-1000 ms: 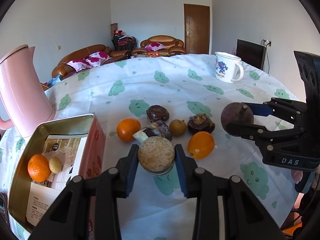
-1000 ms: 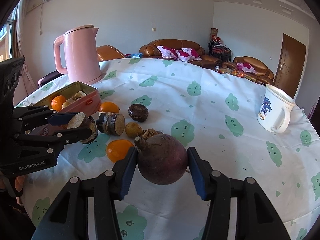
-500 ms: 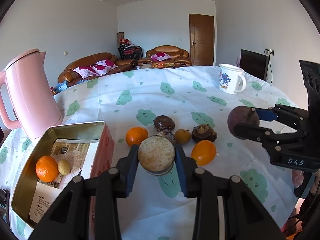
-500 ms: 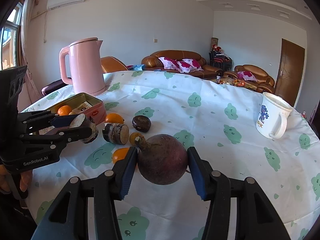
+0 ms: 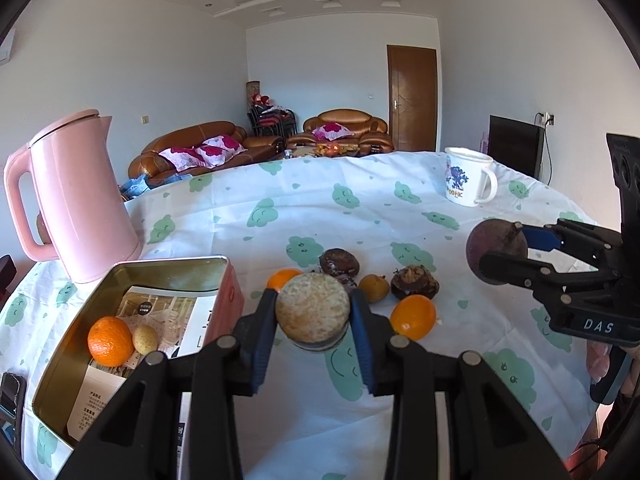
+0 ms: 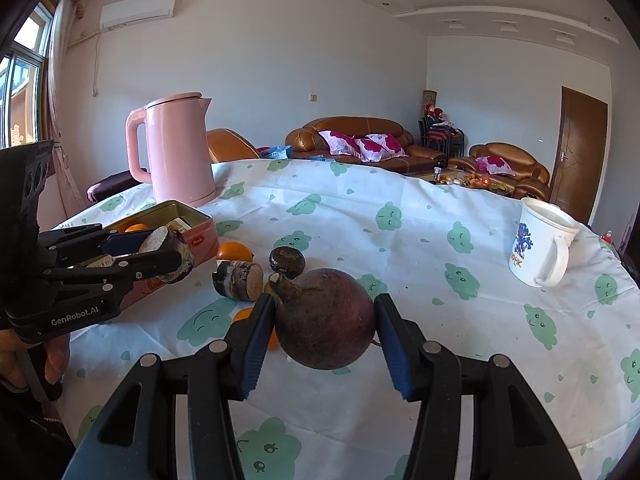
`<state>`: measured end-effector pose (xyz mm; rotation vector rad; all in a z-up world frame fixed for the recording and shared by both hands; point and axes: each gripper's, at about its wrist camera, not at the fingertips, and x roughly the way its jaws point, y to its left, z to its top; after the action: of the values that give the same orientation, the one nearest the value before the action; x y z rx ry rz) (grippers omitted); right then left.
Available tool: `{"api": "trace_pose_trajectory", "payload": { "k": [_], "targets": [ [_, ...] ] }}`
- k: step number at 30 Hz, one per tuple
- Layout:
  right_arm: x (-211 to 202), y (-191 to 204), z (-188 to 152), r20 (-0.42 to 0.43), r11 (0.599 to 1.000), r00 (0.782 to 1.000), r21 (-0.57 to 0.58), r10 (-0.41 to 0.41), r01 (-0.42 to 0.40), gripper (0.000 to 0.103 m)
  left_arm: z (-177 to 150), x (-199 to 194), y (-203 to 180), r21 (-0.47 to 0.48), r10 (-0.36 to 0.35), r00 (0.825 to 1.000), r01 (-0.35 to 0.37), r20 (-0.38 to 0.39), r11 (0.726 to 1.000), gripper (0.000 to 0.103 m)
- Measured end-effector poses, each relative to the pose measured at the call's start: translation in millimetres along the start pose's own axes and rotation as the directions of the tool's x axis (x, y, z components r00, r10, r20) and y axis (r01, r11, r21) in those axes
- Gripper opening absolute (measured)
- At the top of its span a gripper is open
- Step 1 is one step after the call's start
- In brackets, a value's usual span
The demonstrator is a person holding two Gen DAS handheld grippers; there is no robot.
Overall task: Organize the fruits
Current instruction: 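Lift the purple fruit with the right gripper while the left gripper lifts the jar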
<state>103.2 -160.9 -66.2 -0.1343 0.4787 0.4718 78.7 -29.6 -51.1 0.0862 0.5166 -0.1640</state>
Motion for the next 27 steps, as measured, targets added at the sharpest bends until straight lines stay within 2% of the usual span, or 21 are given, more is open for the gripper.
{"api": "trace_pose_trajectory", "payload": {
  "k": [27],
  "targets": [
    [-19, 0, -2, 0.097, 1.000, 0.995, -0.006, -0.003, 0.004, 0.053, -1, -15, 1, -0.012, 0.034, 0.997, -0.033, 0.075, 0.999, 0.037]
  ]
}}
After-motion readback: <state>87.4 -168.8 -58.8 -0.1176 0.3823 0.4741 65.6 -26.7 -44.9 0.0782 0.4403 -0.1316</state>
